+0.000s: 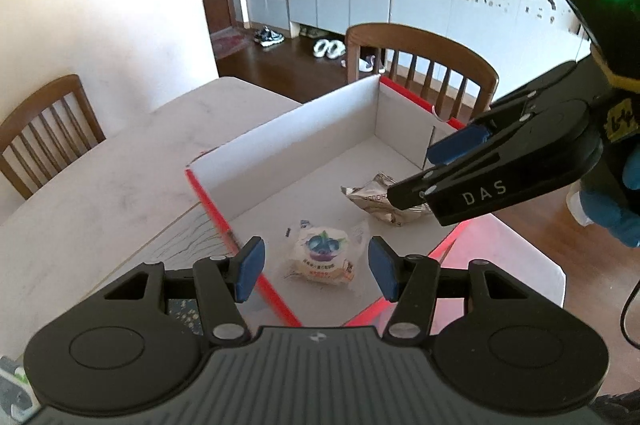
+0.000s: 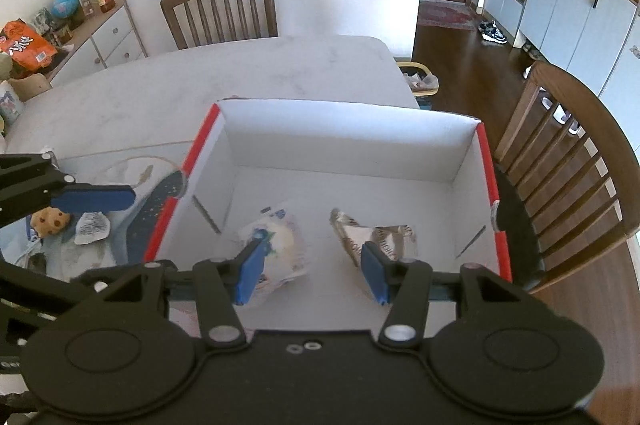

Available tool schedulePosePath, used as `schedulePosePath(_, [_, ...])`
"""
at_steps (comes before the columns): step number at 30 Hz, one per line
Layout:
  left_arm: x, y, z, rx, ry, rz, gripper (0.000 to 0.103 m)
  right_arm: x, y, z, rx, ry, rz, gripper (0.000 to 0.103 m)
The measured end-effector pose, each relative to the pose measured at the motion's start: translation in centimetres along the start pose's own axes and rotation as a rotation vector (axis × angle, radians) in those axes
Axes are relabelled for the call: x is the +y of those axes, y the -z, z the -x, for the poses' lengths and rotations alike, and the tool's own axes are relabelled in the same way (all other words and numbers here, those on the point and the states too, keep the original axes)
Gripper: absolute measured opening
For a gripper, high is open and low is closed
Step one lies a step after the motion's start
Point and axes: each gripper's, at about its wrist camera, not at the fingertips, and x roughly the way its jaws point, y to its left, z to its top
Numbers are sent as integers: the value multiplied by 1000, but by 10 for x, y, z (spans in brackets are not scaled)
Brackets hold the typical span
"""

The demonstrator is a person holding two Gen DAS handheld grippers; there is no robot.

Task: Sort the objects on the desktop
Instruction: 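Lower both bags into the shoebox and open both grippers, then withdraw both grippers from the shoebox back over the table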

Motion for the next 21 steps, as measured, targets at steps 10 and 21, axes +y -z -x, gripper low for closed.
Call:
schedulePosePath(10, [15,30,39,-46,1,36,56,34,12,16,-36,5,1,54])
schedulePosePath(21, [33,75,69,-43,6,55,56,81,29,23,-54,8,-5,54])
